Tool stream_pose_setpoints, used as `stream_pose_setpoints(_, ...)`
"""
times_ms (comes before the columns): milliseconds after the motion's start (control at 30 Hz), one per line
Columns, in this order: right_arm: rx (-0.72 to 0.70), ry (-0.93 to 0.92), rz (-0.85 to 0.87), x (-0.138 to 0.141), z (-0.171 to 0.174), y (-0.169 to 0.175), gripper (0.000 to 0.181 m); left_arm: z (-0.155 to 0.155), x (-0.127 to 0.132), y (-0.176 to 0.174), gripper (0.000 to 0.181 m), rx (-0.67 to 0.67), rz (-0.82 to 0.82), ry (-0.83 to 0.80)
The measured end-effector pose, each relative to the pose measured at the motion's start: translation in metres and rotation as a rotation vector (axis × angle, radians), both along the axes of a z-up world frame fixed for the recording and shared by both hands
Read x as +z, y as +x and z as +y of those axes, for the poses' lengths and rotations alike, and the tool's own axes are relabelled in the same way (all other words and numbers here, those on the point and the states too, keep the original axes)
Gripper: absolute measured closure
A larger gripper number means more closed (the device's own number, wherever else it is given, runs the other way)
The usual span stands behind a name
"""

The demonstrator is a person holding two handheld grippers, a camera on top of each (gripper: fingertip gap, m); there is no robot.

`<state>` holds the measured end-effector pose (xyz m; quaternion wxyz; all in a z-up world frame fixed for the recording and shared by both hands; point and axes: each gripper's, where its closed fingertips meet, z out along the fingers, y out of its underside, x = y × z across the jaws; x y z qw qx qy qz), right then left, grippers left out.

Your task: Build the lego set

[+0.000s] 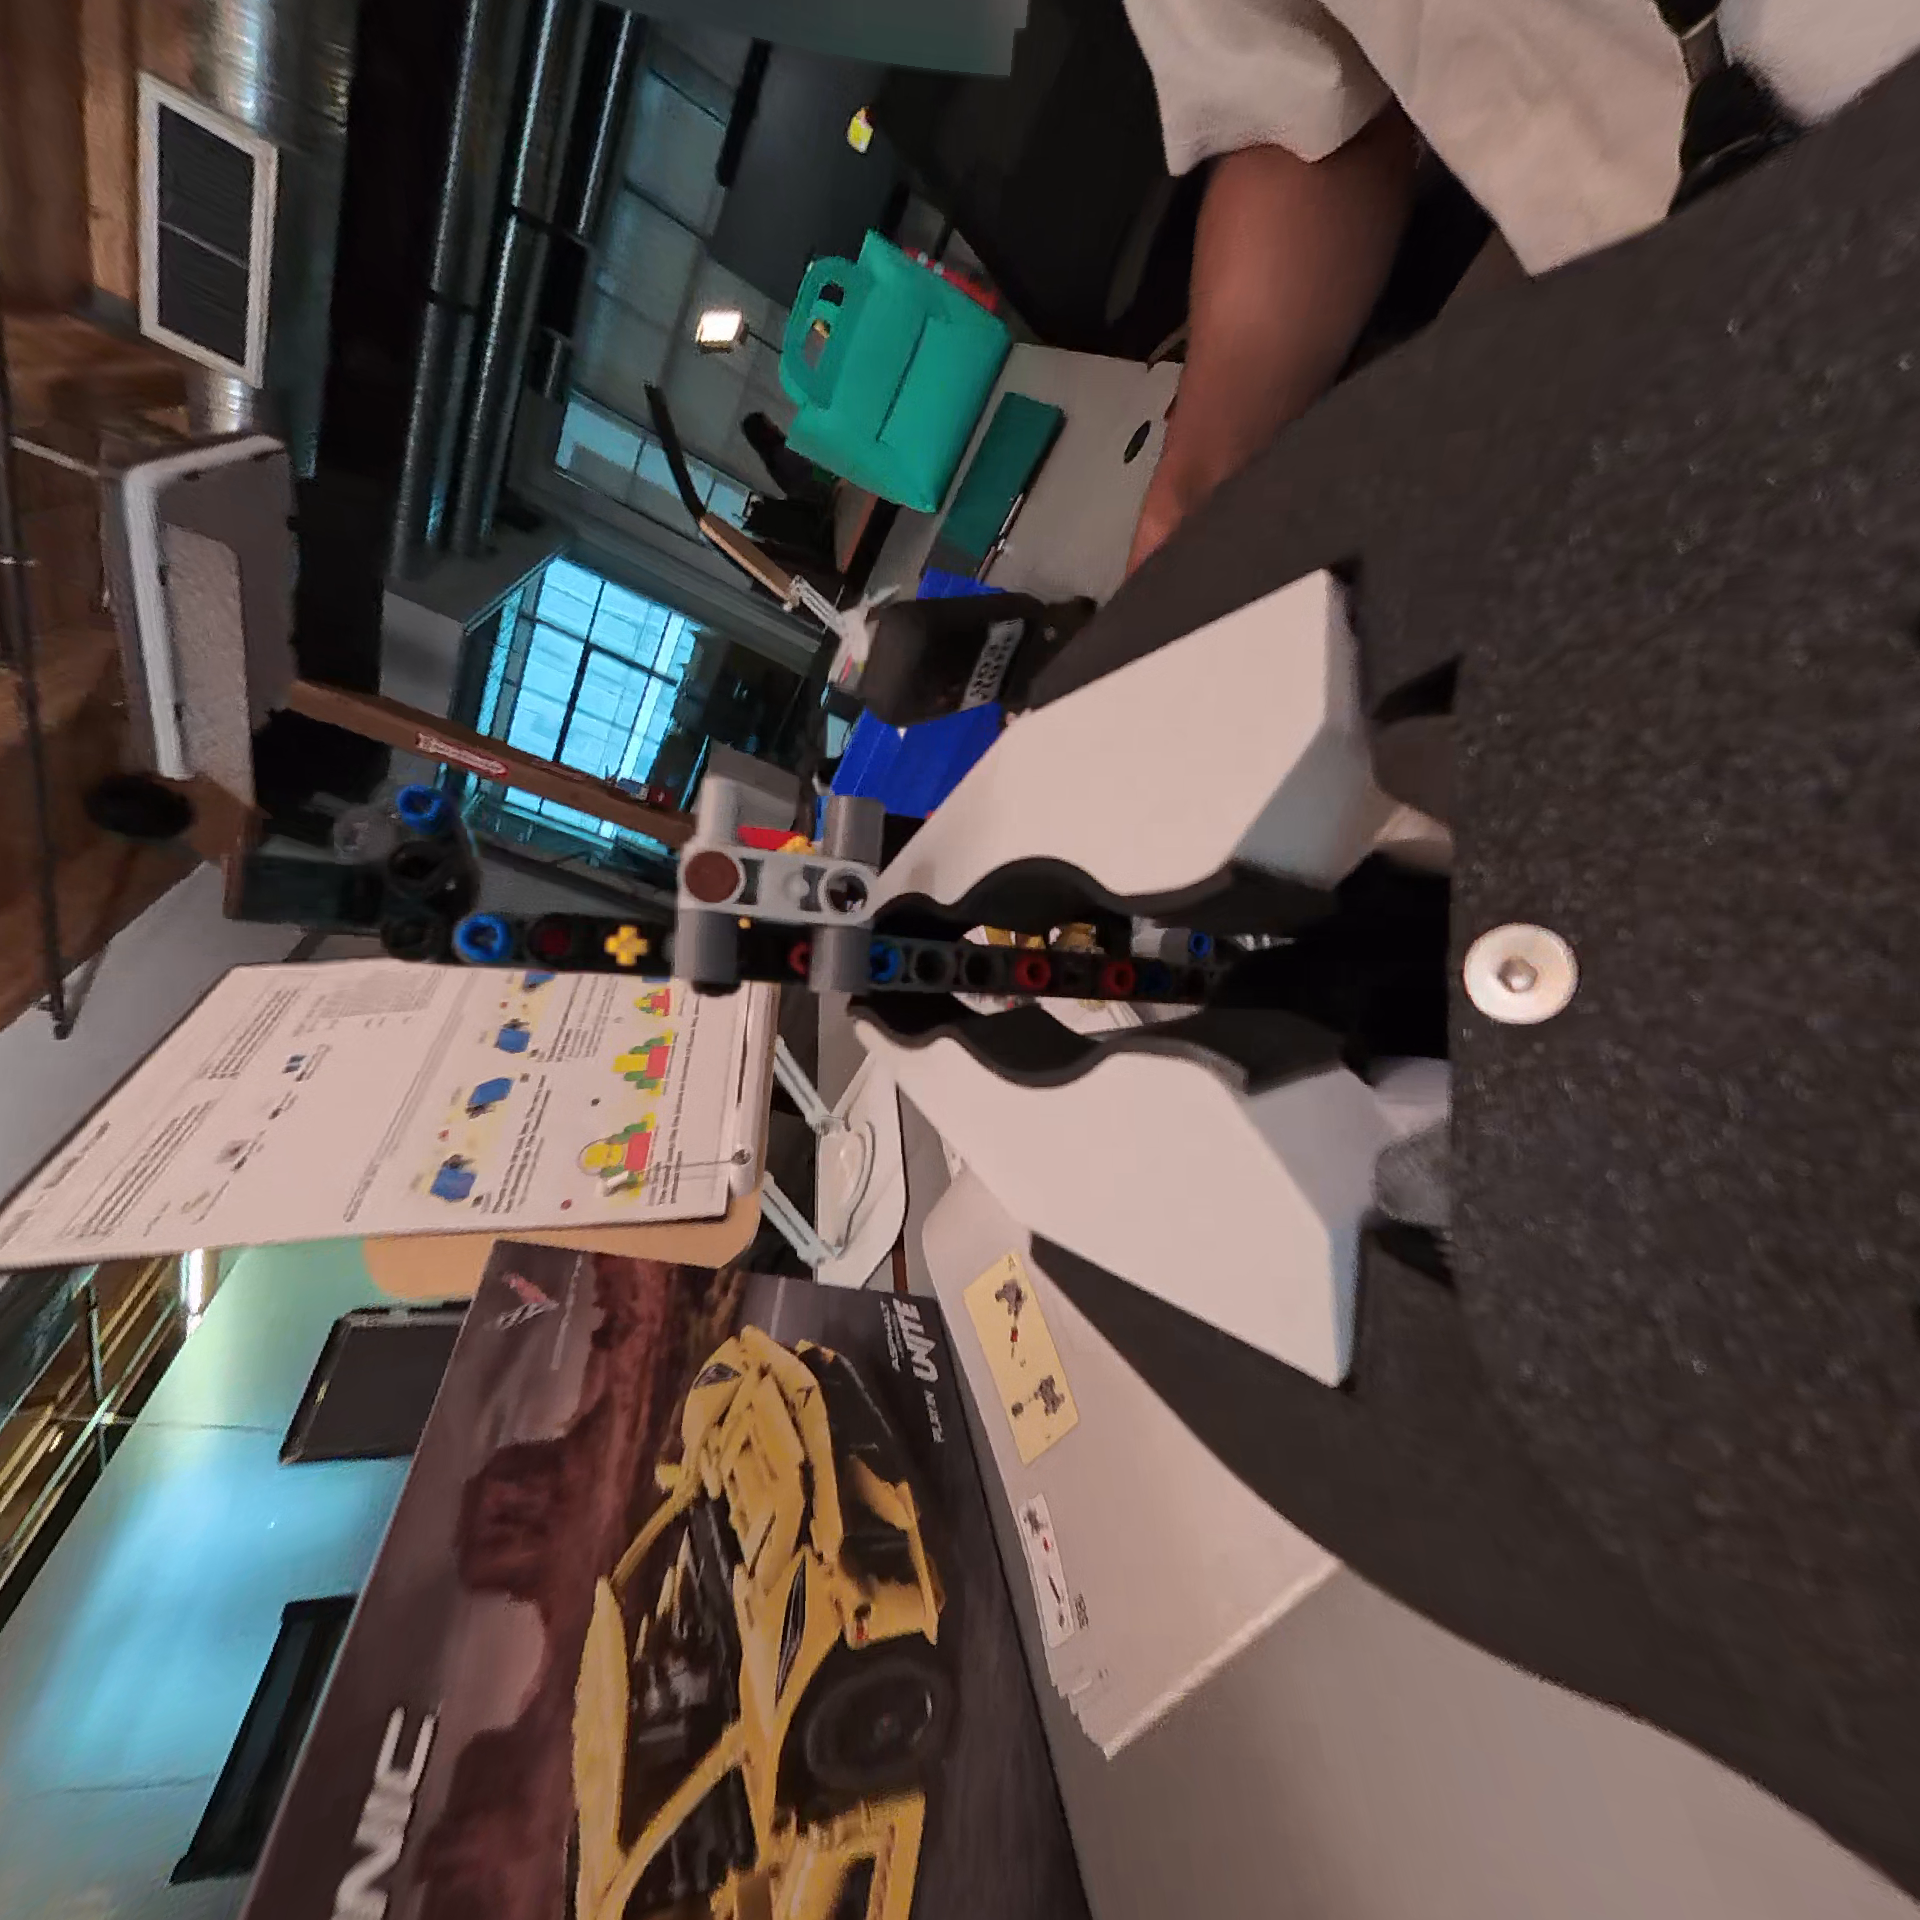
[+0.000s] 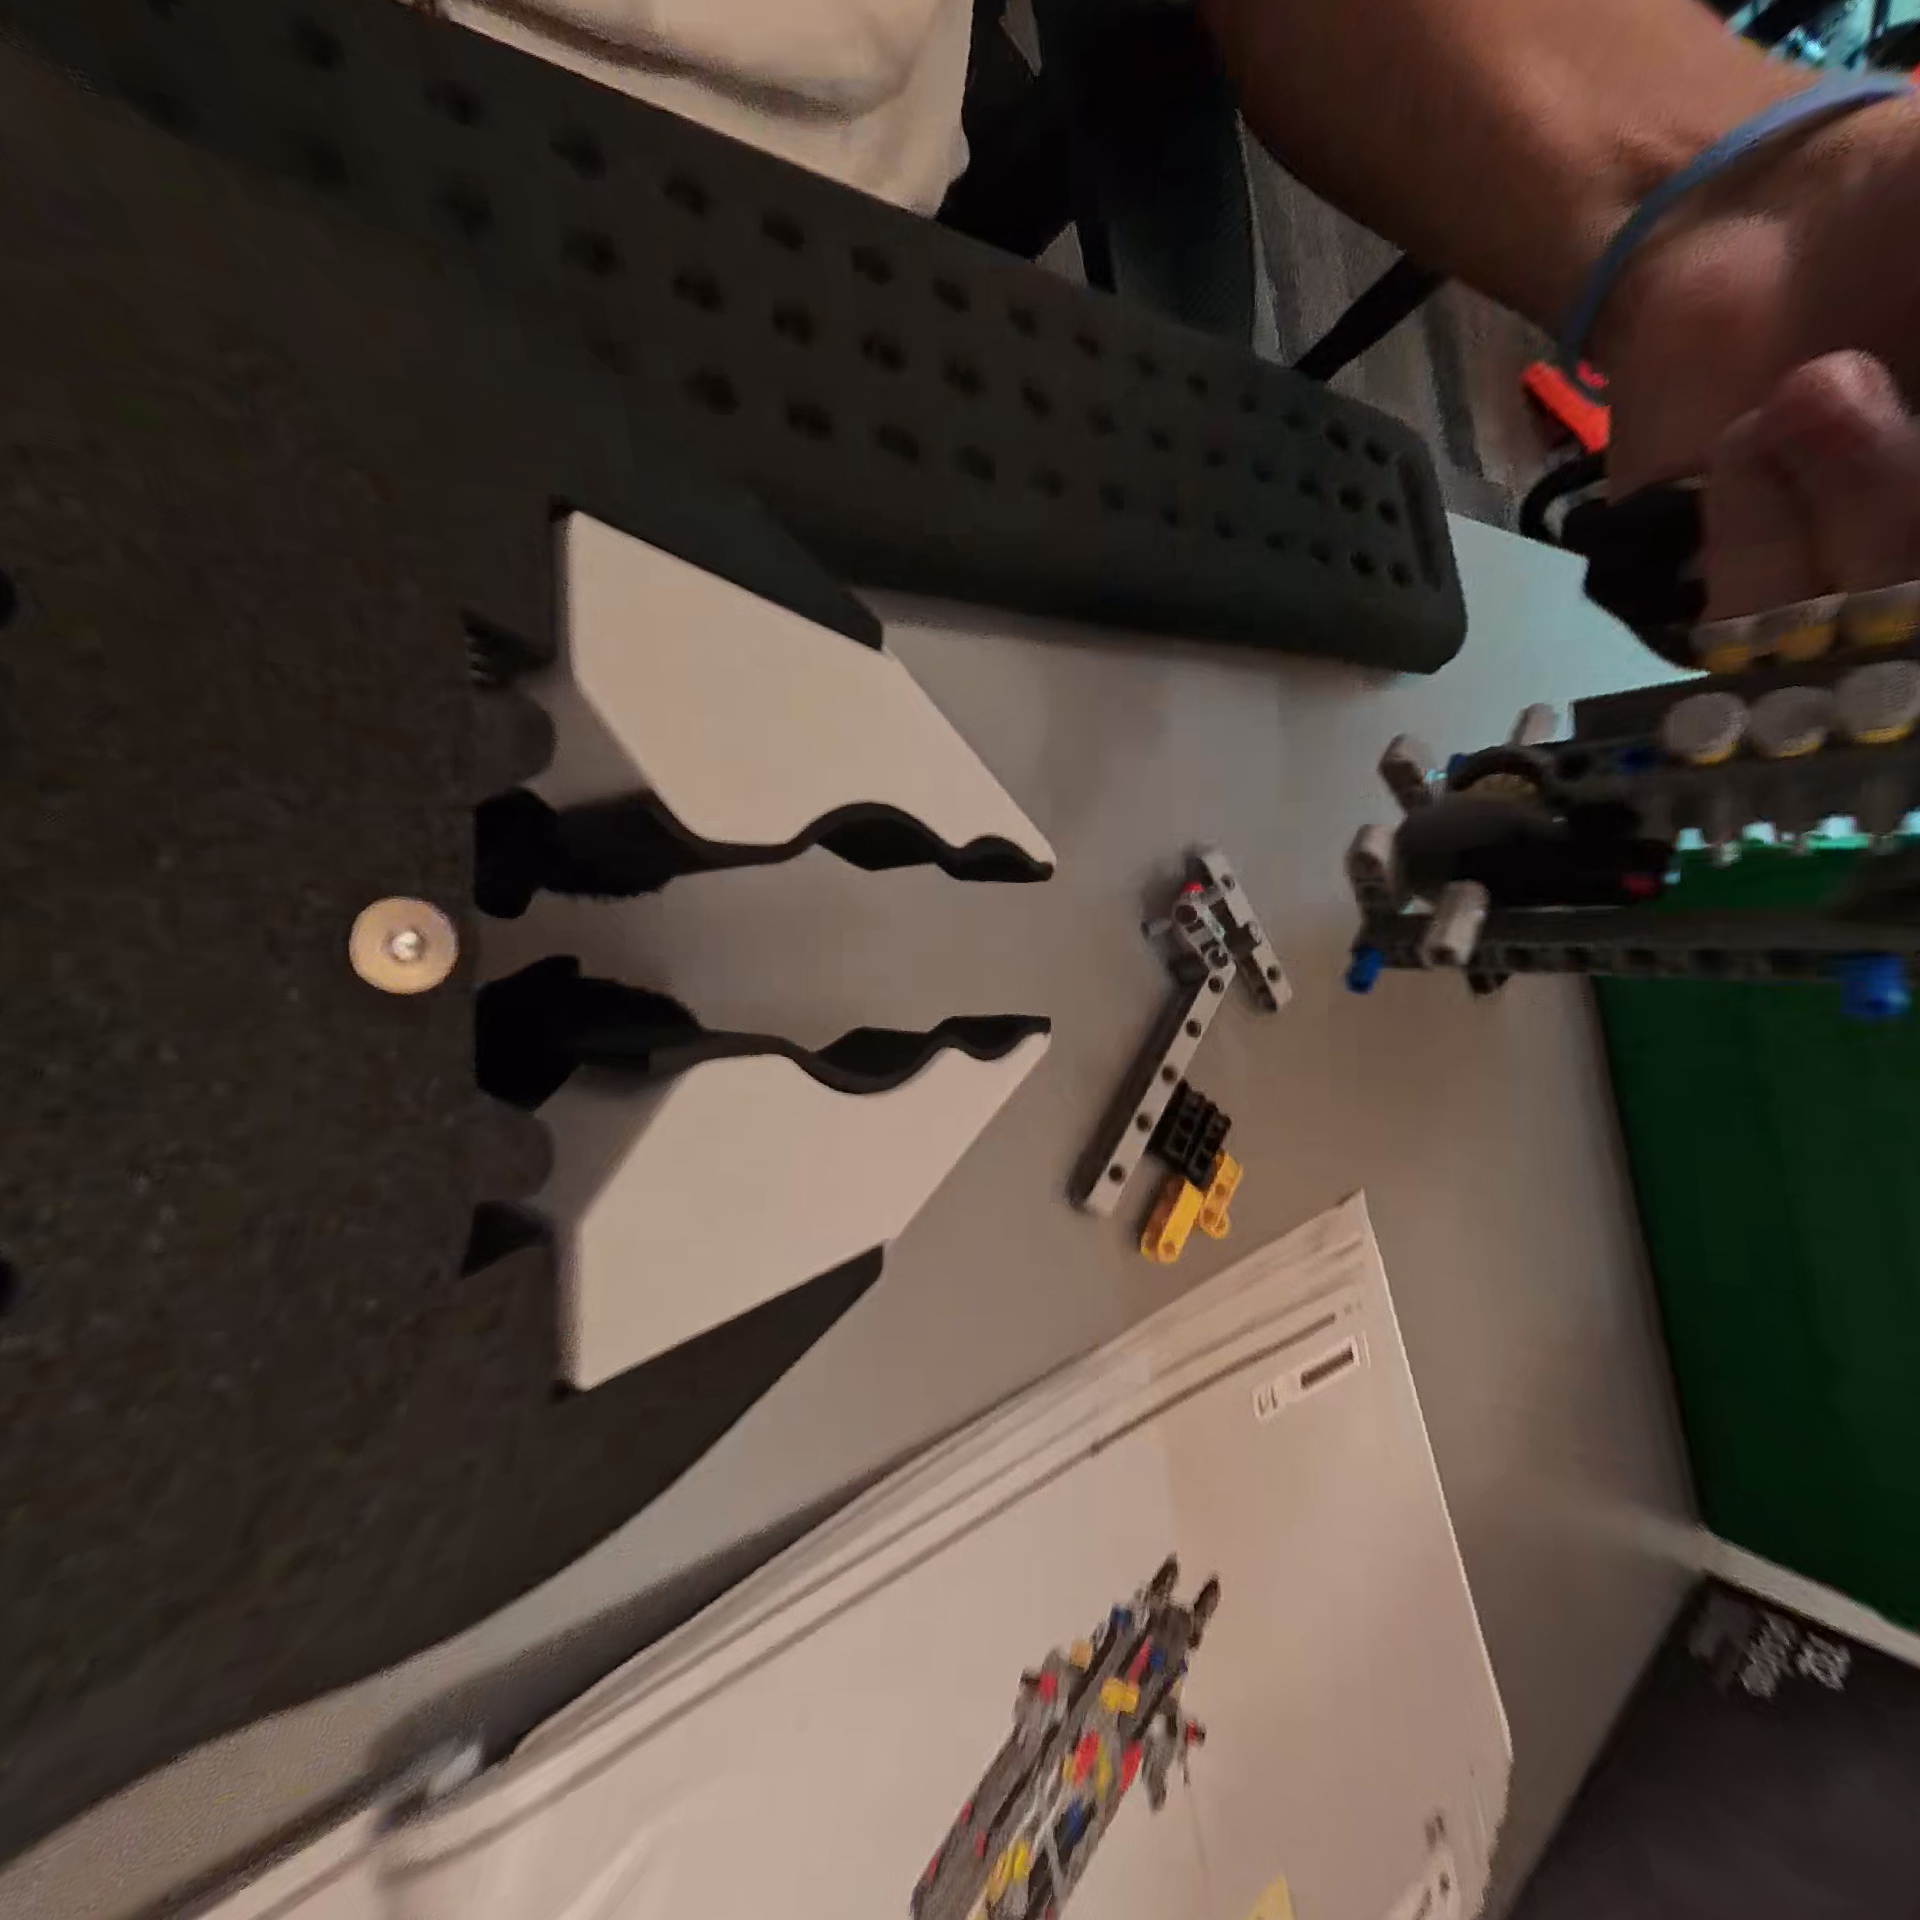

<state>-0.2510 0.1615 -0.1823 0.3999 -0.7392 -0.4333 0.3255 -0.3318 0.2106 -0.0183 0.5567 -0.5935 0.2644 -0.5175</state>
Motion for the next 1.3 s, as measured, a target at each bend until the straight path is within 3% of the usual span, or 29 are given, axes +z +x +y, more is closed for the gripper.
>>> stream_pose_setpoints(167, 0.022, -0.096, -0.062, -0.020, 0.005, -0.057, 0.151, 0.006, -0.016, -0.054, 0.174, 0.185, 0.109, -0.008)
stream_pose_setpoints(300, -0.032, -0.189, -0.098, -0.030, 0.012, -0.081, 0.147, 0.002, -0.032, -0.072, 0.174, 0.243, 0.131, -0.017)
stream_pose_setpoints(433, -0.136, -0.191, -0.182, -0.039, 0.024, -0.085, 0.153, -0.002, -0.039, -0.077, 0.174, 0.260, 0.140, -0.002)
stream_pose_setpoints(533, -0.137, -0.252, -0.222, -0.048, 0.022, -0.085, 0.161, -0.006, -0.037, -0.076, 0.174, 0.245, 0.136, 0.009)
stream_pose_setpoints(600, -0.132, -0.254, -0.220, -0.048, 0.021, -0.080, 0.175, -0.009, -0.035, -0.075, 0.174, 0.226, 0.124, 0.014)
stream_pose_setpoints(767, -0.131, -0.297, -0.143, -0.043, 0.024, -0.064, 0.175, -0.008, -0.042, -0.072, 0.174, 0.207, 0.120, -0.015)
stream_pose_setpoints(833, -0.126, -0.331, 0.011, -0.024, 0.028, -0.061, 0.175, -0.005, -0.048, -0.069, 0.174, 0.212, 0.122, -0.044)
stream_pose_setpoints(1000, -0.024, -0.410, 0.644, 0.069, 0.031, -0.046, 0.176, -0.011, -0.045, -0.051, 0.175, 0.164, 0.061, -0.082)
stream_pose_setpoints(1100, 0.067, -0.390, 0.882, 0.113, 0.020, -0.030, 0.176, -0.015, -0.042, -0.030, 0.174, 0.103, -0.001, -0.132)
stream_pose_setpoints(1167, 0.090, -0.389, 0.980, 0.131, 0.017, -0.019, 0.176, -0.017, -0.042, -0.012, 0.175, 0.055, -0.043, -0.175)
stream_pose_setpoints(1300, 0.031, -0.303, 0.986, 0.144, 0.020, 0.001, 0.176, -0.021, -0.046, 0.028, 0.175, -0.055, -0.087, -0.263)
